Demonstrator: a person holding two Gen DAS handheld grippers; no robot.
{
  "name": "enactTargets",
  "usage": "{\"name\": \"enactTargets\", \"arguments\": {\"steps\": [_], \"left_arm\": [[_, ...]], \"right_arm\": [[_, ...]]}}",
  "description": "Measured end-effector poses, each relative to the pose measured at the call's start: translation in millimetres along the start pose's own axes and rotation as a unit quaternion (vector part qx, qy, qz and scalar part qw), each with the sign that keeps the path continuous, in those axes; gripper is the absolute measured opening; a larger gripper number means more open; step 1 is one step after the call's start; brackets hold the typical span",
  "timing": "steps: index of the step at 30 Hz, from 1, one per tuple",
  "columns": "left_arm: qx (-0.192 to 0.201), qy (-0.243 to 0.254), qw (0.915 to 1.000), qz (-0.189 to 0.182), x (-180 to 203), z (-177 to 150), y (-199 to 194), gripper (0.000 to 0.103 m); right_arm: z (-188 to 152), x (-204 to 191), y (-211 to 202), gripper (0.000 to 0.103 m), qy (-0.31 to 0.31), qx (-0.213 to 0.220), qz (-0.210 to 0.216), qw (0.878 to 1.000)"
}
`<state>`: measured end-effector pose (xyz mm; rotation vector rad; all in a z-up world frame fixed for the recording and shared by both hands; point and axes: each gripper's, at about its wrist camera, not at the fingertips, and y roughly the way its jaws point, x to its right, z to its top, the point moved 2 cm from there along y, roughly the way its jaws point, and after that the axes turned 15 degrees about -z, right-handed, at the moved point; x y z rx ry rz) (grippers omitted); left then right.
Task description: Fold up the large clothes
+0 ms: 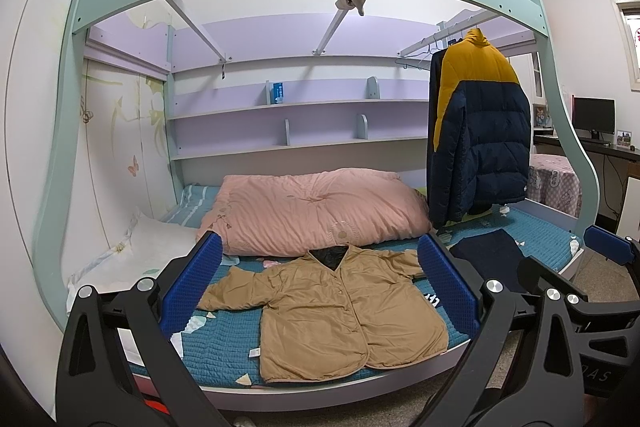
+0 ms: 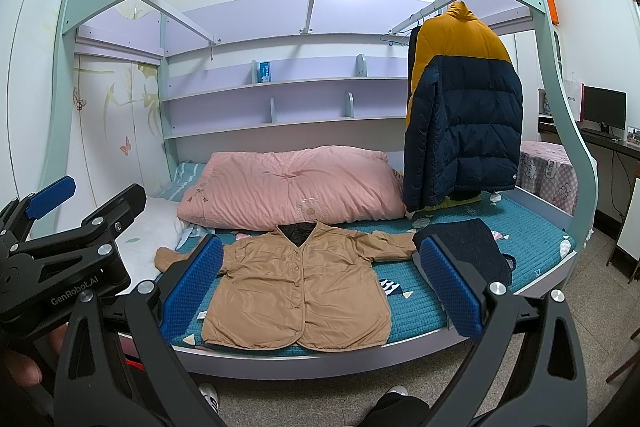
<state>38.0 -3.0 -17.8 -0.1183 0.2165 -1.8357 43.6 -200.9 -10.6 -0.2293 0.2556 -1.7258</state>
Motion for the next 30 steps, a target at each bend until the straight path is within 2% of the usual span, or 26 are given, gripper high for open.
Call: {"name": "enactTargets", "arguments": {"steps": [30], "left_arm": [[0.001,-0.001,1.0000,0.002,2.4,-0.9,-1.0,0.098]], "right_arm": [[-0.8,-2.3,-0.1,0.095,0.001,-0.001,0.001,1.000]]}}
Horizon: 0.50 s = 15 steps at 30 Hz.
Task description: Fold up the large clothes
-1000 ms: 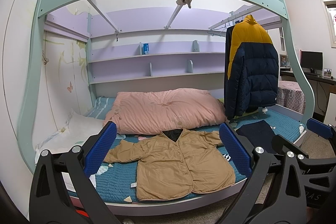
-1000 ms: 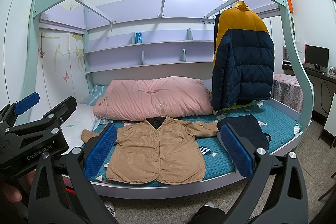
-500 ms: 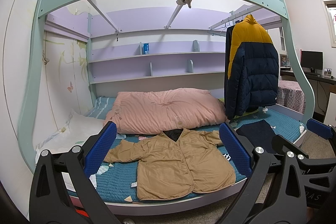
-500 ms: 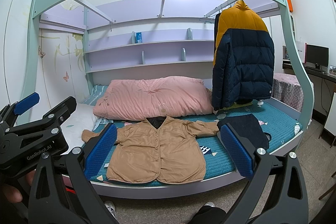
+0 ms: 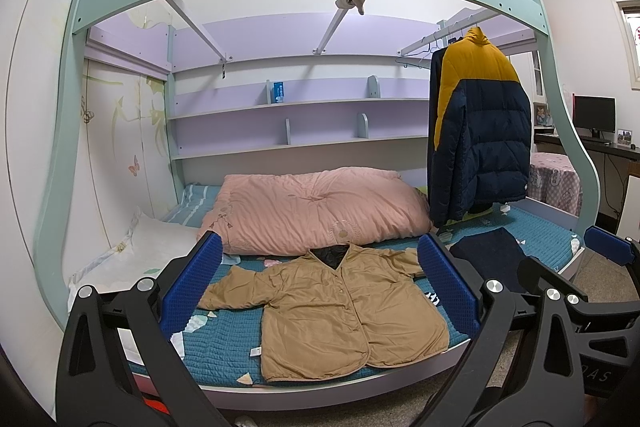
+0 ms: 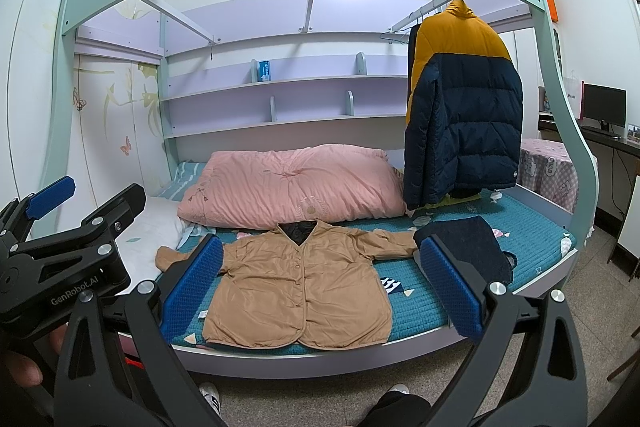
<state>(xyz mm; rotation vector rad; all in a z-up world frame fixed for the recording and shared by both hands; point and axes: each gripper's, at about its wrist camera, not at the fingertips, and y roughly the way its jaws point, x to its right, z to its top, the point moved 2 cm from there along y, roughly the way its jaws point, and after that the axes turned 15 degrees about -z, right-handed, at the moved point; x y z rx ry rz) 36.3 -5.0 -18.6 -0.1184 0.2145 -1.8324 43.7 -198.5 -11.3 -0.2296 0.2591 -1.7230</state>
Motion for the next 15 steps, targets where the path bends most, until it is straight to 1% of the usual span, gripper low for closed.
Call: {"name": "enactTargets", "arguments": {"steps": [15], "left_arm": [[0.000,0.000,1.0000,0.000,-0.6,-0.2,0.3,0.098]], "right_arm": [[0.1,-1.0,-0.4,0.095,0.000,0.000,-0.001,1.000]]}}
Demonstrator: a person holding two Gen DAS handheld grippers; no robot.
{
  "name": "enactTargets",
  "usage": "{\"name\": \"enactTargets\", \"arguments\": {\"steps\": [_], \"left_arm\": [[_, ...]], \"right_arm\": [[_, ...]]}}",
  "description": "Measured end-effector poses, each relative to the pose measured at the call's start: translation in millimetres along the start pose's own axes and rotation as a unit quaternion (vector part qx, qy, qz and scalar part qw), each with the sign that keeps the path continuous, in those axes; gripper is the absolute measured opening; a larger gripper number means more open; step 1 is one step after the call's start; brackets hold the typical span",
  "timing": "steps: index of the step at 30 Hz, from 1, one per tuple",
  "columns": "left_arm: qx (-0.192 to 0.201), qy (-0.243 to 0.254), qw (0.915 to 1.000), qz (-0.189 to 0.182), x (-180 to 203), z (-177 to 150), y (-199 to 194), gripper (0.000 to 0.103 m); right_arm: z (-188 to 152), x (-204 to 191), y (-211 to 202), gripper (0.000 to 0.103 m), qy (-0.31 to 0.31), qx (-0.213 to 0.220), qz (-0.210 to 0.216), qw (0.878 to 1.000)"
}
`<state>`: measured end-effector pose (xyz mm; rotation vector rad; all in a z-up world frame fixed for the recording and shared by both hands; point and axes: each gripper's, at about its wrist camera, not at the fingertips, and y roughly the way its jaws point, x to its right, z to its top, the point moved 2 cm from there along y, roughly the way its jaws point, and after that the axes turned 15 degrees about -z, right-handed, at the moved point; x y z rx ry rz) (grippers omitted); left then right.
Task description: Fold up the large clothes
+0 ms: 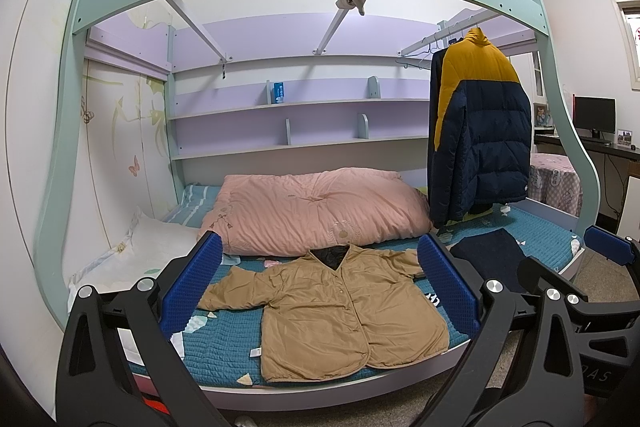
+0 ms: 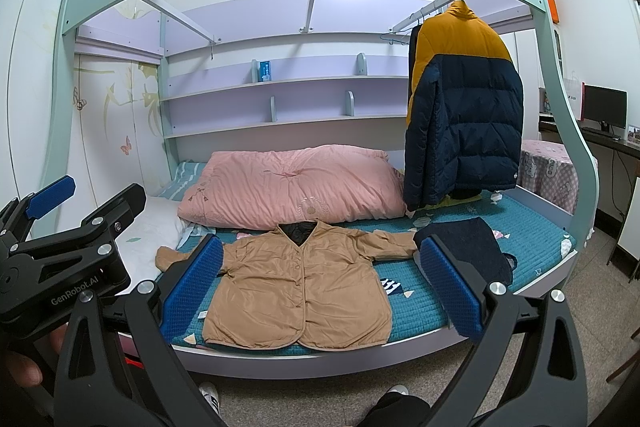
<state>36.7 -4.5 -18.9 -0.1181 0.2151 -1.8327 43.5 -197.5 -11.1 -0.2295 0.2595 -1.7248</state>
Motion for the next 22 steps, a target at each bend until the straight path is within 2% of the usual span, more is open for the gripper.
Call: {"name": "enactTargets", "arguments": {"steps": [22], "left_arm": [[-0.002,-0.001,1.0000,-0.002,-0.9,-0.5,0.8,0.098]], "right_arm": [[-0.1,1.8,0.9,0.095,0.000,-0.001,0.001,1.000]]}}
